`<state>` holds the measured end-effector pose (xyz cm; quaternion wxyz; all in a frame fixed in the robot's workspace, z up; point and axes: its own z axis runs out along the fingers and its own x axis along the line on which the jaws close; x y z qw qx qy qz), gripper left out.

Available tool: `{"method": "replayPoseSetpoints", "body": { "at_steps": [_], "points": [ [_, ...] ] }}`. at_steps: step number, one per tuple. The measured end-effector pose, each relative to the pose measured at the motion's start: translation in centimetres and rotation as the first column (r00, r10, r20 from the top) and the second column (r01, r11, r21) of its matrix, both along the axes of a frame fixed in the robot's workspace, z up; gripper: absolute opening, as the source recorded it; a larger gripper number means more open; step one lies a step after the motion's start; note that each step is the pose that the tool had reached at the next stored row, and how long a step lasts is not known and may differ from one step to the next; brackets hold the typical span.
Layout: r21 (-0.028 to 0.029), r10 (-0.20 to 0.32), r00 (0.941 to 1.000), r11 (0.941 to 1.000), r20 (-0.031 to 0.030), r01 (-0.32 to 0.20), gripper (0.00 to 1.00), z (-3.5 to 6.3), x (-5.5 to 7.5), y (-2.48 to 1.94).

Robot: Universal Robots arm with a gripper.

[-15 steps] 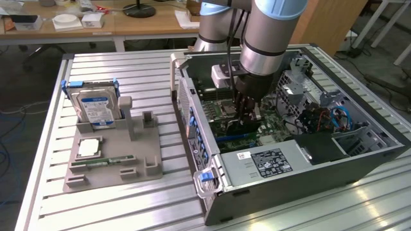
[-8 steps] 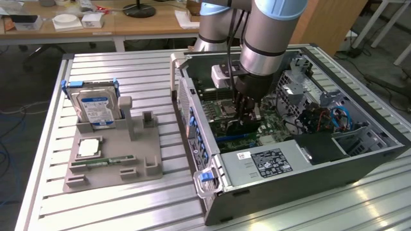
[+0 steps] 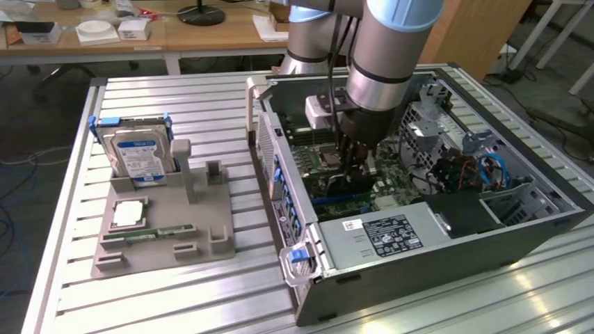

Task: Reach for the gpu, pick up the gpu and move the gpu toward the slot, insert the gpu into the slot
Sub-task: 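Insert the gpu into the slot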

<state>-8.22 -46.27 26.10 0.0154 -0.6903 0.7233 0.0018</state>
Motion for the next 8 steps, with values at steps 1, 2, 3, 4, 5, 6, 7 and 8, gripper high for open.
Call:
{"method": "replayPoseSetpoints", "body": {
  "at_steps": [1,2,3,4,5,6,7,8],
  "points": [
    [0.0000,0.000,1.0000,1.0000,0.0000,0.000,0.26,-0.04,0.00,0.00],
    [0.0000,0.000,1.0000,1.0000,0.0000,0.000,0.26,-0.08,0.00,0.00],
    [-0.0002,0.000,1.0000,1.0000,0.0000,0.000,0.26,-0.11,0.00,0.00],
    [-0.0003,0.000,1.0000,1.0000,-0.0001,0.000,0.26,-0.12,0.00,0.00],
    [-0.0004,0.000,1.0000,1.0000,-0.0002,0.000,0.26,-0.12,0.00,-0.01],
    [-0.0004,0.000,1.0000,1.0000,-0.0002,0.000,0.26,-0.13,0.00,0.00],
    [0.0001,0.000,1.0000,1.0000,0.0001,0.000,0.26,-0.17,0.00,0.01],
    [0.0001,0.000,1.0000,1.0000,0.0001,0.000,0.26,-0.20,0.00,0.03]
  ]
}}
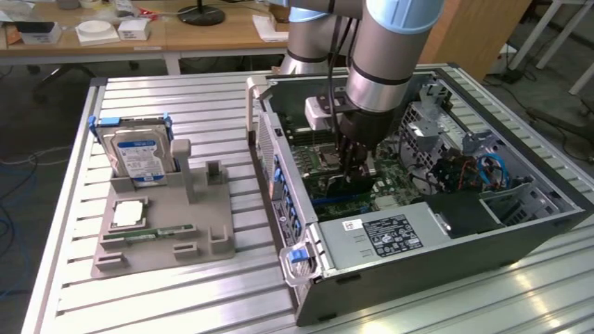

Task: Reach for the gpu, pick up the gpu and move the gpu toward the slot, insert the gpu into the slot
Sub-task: 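Insert the gpu into the slot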

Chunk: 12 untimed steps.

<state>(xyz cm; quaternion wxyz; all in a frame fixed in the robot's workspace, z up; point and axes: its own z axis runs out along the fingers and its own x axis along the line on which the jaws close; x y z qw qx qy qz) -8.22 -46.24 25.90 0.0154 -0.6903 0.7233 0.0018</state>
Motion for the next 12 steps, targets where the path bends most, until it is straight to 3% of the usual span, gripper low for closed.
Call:
{"method": "replayPoseSetpoints", "body": {
  "at_steps": [12],
  "points": [
    [-0.0002,0.000,1.0000,1.0000,-0.0005,0.000,0.26,-0.27,-0.03,0.03]
  ]
}}
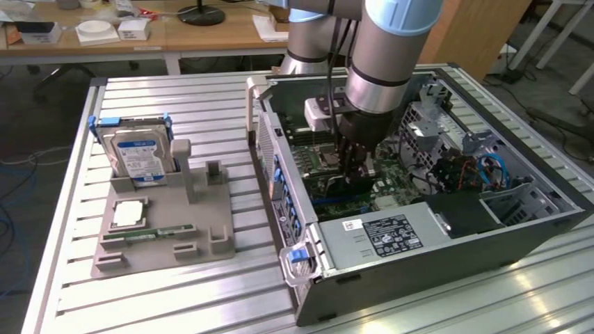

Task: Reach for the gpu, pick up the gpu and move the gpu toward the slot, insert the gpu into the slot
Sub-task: 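Insert the gpu into the slot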

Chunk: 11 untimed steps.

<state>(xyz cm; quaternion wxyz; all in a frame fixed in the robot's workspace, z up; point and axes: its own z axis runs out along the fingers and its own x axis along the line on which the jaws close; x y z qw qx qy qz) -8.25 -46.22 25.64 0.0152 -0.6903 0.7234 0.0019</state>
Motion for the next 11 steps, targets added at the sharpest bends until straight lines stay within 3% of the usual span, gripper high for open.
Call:
{"method": "replayPoseSetpoints", "body": {
  "at_steps": [11],
  "points": [
    [0.0003,0.000,1.0000,1.0000,0.0003,0.000,0.26,-0.24,0.00,0.00]
  ]
}}
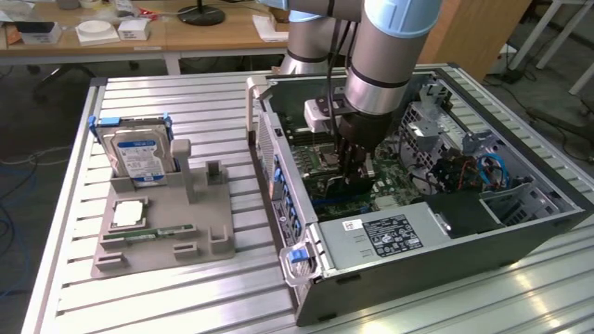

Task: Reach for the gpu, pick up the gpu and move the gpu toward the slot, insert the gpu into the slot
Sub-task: 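Insert the gpu into the slot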

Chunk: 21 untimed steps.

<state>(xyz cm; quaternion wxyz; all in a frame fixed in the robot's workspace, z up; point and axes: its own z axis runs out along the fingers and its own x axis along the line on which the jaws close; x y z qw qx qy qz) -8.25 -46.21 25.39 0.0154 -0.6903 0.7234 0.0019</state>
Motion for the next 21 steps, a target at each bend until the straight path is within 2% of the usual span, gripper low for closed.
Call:
{"method": "replayPoseSetpoints", "body": {
  "at_steps": [11,14,16,21],
  "points": [
    [0.0000,0.000,1.0000,1.0000,0.0000,0.000,0.26,0.24,0.00,0.00],
    [0.0000,0.000,1.0000,1.0000,-0.0026,0.000,0.26,0.25,0.00,0.00],
    [0.0002,0.000,1.0000,1.0000,-0.0067,0.000,0.26,0.32,0.01,0.00],
    [-0.0001,0.000,1.0000,1.0000,-0.0073,0.000,0.26,0.27,0.00,0.00]
  ]
}}
